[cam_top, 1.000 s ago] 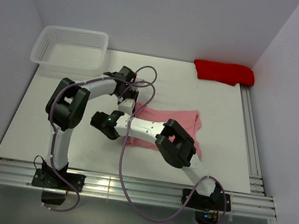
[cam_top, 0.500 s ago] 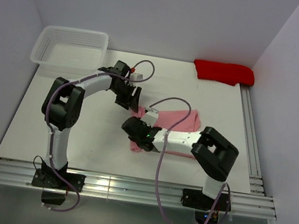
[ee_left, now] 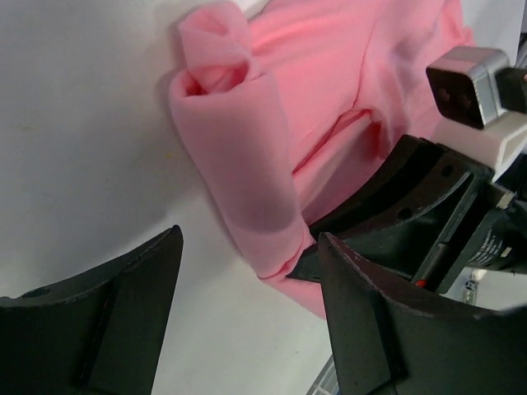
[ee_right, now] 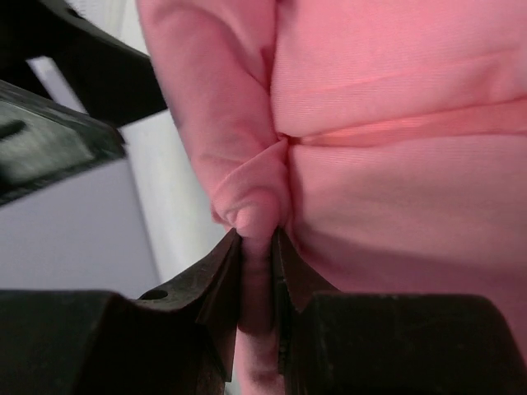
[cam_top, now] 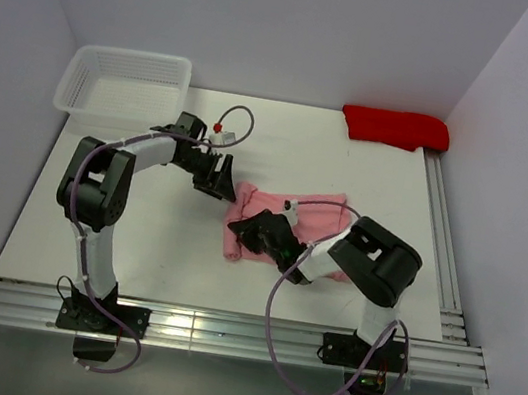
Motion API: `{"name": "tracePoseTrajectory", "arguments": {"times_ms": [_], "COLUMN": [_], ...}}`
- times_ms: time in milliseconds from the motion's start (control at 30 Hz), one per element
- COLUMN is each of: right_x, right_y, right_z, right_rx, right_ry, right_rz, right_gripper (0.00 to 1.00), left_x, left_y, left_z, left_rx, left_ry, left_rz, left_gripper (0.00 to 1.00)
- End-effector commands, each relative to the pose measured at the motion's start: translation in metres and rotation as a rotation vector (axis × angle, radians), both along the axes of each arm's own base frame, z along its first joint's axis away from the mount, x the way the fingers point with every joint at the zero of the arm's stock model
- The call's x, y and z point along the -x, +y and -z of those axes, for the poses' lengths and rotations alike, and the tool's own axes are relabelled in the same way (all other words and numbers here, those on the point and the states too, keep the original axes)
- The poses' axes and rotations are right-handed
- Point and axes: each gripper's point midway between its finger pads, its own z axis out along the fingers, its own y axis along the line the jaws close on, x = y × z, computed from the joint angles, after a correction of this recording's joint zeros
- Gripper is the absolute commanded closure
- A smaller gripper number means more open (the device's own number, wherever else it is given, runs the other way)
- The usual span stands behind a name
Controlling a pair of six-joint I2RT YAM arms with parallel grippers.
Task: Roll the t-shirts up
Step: Roll the tshirt
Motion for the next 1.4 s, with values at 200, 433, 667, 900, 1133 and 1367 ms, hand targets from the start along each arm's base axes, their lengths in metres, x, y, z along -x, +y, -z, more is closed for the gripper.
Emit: {"name": "tracePoseTrajectory", "arguments": {"times_ms": [200,433,667,900,1133,1367], "right_x": [0.009,0.012,0.019,0.024,0.06,0.094], "right_y": [0.003,0.0,-0.008,-0.002,-0.002,-0.006], "right_z": [-0.003,0.004,0.017,-0.001,0.013,0.029], "right_rx": [-0.277,-0.266,0.029,0.263,0.471,0.531], "right_ry": [0.037,0.057,0.092,0.048,0.129,0.172], "right_rz": [0.01,0.004,-0.007,-0.007,-0.017,-0.052], "right_gripper": [0.82,0.78,0.49,0.49,0.64,0.63], "left_x": [0.0,-0.007,-0.015,-0.016,-0.018,-0.019], "left_y": [-0.02,-0.025,-0.013,-0.009,-0.004,-0.004], "left_z": [0.033,0.041,0.045,0.044,0.049,0.046], "left_rx": [0.087,-0.003,-0.204,-0.312,-0.386,-0.435], "left_ry": [0.012,0.02,0.001,-0.019,-0.021,-0.046], "left_rz": [0.023,-0.019,-0.088,-0.096,-0.109,-0.108], "left_gripper": [0.3,0.51,1.0,1.0,1.0,1.0]}}
